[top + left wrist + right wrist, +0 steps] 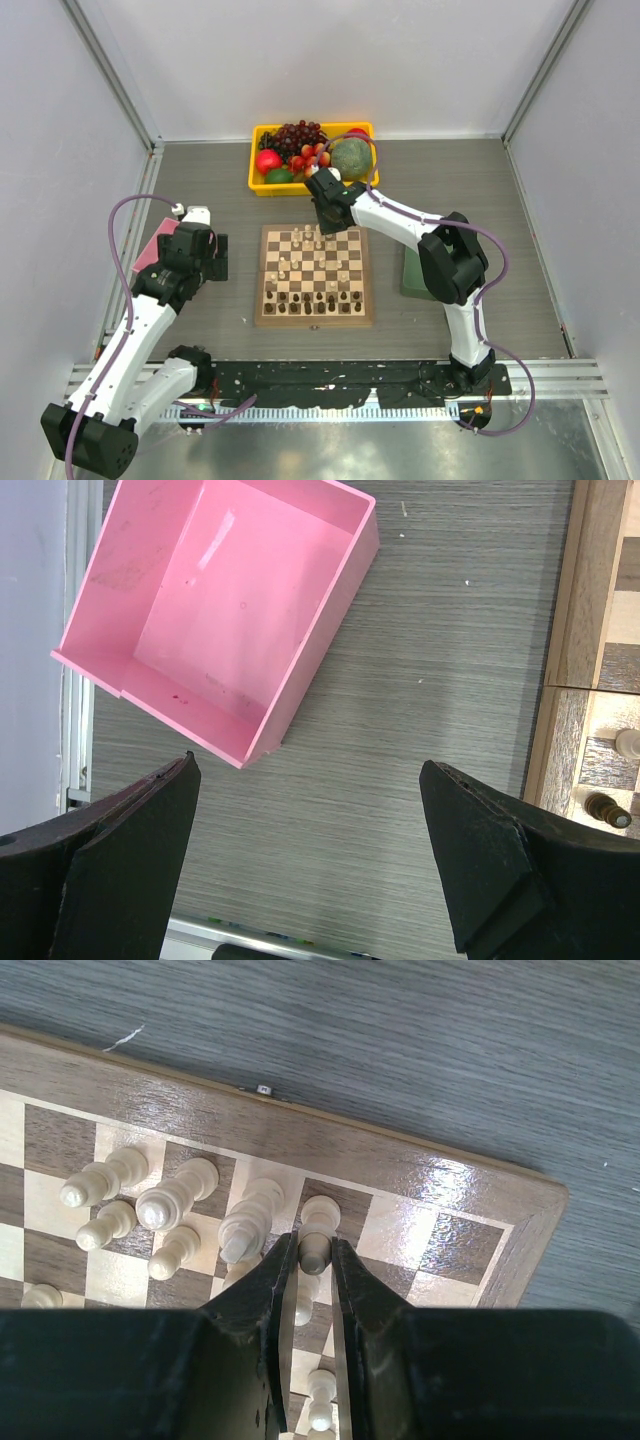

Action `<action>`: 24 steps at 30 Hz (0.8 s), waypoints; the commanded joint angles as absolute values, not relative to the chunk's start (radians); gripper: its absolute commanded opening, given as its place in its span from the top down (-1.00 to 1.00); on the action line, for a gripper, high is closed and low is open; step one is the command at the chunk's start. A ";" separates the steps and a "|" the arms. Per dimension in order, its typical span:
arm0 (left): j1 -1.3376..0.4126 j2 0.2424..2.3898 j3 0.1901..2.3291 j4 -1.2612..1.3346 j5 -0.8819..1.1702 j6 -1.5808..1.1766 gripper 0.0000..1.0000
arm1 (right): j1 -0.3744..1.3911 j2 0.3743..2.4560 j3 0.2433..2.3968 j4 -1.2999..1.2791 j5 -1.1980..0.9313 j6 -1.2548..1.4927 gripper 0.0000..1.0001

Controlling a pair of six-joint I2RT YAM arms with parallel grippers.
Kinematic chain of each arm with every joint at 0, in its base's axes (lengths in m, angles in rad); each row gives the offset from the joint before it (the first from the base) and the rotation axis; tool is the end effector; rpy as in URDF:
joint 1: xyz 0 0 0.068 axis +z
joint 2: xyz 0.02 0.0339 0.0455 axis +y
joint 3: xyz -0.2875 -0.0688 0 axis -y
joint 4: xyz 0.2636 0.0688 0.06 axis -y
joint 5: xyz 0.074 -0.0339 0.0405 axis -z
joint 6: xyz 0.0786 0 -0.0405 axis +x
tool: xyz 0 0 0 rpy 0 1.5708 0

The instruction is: Set up the chess pieces on the board

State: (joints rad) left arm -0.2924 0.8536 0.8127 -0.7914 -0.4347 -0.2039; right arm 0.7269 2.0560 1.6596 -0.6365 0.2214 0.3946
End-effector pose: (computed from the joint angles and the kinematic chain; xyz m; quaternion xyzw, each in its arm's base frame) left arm 0.1960 -0.0244 0.2719 -0.0375 0.9132 0.1084 0.3910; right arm 0.3833 0.3178 0.1920 -0.1295 0.9498 0.0503 0.2803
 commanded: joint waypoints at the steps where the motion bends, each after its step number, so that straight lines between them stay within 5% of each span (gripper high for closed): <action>1: -0.288 0.854 0.831 -0.790 -0.449 -0.199 -0.99 | 0.726 2.052 1.666 -0.614 0.215 0.382 0.54; 24: -0.287 0.854 0.831 -0.793 -0.445 -0.199 -0.99 | 0.726 1.803 1.586 -0.589 0.273 0.348 0.04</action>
